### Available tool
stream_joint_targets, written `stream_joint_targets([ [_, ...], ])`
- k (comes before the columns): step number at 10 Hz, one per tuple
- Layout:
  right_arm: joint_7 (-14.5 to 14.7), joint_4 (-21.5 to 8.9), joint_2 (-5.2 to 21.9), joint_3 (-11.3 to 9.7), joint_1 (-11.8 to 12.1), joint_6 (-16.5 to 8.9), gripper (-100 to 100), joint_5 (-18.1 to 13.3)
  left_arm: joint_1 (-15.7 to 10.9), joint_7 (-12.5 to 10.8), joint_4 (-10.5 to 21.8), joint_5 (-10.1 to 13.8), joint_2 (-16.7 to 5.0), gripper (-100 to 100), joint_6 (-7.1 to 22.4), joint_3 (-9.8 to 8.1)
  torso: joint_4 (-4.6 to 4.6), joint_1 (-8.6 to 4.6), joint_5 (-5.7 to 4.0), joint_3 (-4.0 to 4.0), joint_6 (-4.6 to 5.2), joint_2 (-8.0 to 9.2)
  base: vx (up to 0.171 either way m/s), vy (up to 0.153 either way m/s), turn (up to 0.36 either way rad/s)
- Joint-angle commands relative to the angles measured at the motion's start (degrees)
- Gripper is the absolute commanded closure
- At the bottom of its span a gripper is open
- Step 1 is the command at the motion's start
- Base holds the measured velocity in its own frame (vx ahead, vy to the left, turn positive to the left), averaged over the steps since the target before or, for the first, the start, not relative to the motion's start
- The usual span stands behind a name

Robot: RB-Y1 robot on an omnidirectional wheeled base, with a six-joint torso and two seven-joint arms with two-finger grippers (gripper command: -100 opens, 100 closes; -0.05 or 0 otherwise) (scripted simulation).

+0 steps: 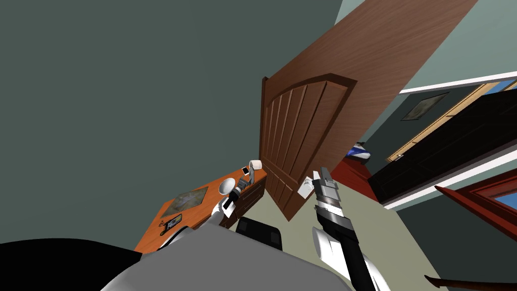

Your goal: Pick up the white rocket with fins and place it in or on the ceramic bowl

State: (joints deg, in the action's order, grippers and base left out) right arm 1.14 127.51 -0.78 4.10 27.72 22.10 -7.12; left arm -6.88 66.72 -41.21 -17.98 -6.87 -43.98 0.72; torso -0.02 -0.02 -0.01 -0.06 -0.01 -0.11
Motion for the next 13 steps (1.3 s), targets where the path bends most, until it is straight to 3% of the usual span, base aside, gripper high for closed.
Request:
stream_joint_targets([
  [1, 0.00, 0.00, 0.00, 0.00, 0.00, 0.00, 0, 0.00, -0.52, 1.03, 2.03, 0.13, 0.28, -100, -0.38, -0.02, 0.00, 0.00, 0.00, 0.00, 0.00, 0.00, 0.025, -0.002, 0.006],
  [3, 0.00, 0.00, 0.00, 0.00, 0.00, 0.00, 0, 0.00, -0.92, 3.10, 5.13, 0.35, 0.95, -100, -0.44, 0.17, -0.01, -0.01, 0.00, -0.04, 0.00, -0.08, 0.072, -0.002, 0.016],
  [4, 0.00, 0.00, 0.00, 0.00, 0.01, 0.00, 0, 0.00, -1.05, 2.54, 4.97, 0.35, 0.77, -100, -0.80, 0.02, -0.03, -0.01, 0.00, -0.09, 0.00, -0.18, 0.041, -0.001, 0.003],
  [5, 0.00, 0.00, 0.00, 0.00, 0.00, 0.00, 0, 0.00, -1.05, 2.81, 5.15, 0.36, 0.82, 0, -0.90, 0.02, -0.02, 0.00, 0.00, -0.05, 0.00, -0.07, 0.007, 0.000, 0.000],
  [6, 0.00, 0.00, 0.00, 0.00, 0.00, 0.00, 0, 0.00, 0.68, 2.17, 3.70, 0.79, -0.12, -100, -1.14, -0.25, 0.01, 0.00, 0.00, 0.02, 0.00, 0.04, 0.022, -0.027, -0.108],
  [7, 0.00, 0.00, 0.00, -0.01, 0.00, 0.00, 0, 0.00, 2.41, 1.55, 2.27, 1.23, -1.05, -100, -1.39, -0.52, 0.01, -0.07, -0.01, 0.03, 0.01, 0.05, 0.063, -0.058, -0.163],
  [8, 0.00, 0.00, -0.01, -0.01, 0.00, 0.00, 0, 0.00, 2.41, 1.55, 2.27, 1.23, -1.05, -100, -1.39, -0.52, 0.00, -0.18, -0.04, -0.02, 0.01, -0.05, 0.049, -0.056, -0.043],
  [9, 0.00, 0.00, -0.01, 0.00, 0.00, 0.00, 0, 0.00, 5.58, 0.32, -0.59, 2.09, -2.91, -100, -1.89, -1.06, -0.01, -0.20, -0.04, -0.03, 0.00, -0.05, 0.069, -0.104, -0.185],
  [10, 0.00, 0.00, -0.01, -0.01, 0.00, 0.00, 0, 0.00, 5.87, 0.32, -0.59, 2.09, -2.91, -100, -1.89, -1.06, -0.01, -0.33, -0.07, -0.05, 0.02, -0.11, 0.067, -0.081, -0.108],
  [13, 0.00, 0.00, 0.00, -0.01, 0.00, 0.00, 0, 0.00, 11.06, -1.53, -4.89, 3.39, -5.70, -100, -2.65, -1.88, -0.01, -0.19, -0.05, -0.04, 0.01, -0.09, 0.064, -0.055, -0.132],
])
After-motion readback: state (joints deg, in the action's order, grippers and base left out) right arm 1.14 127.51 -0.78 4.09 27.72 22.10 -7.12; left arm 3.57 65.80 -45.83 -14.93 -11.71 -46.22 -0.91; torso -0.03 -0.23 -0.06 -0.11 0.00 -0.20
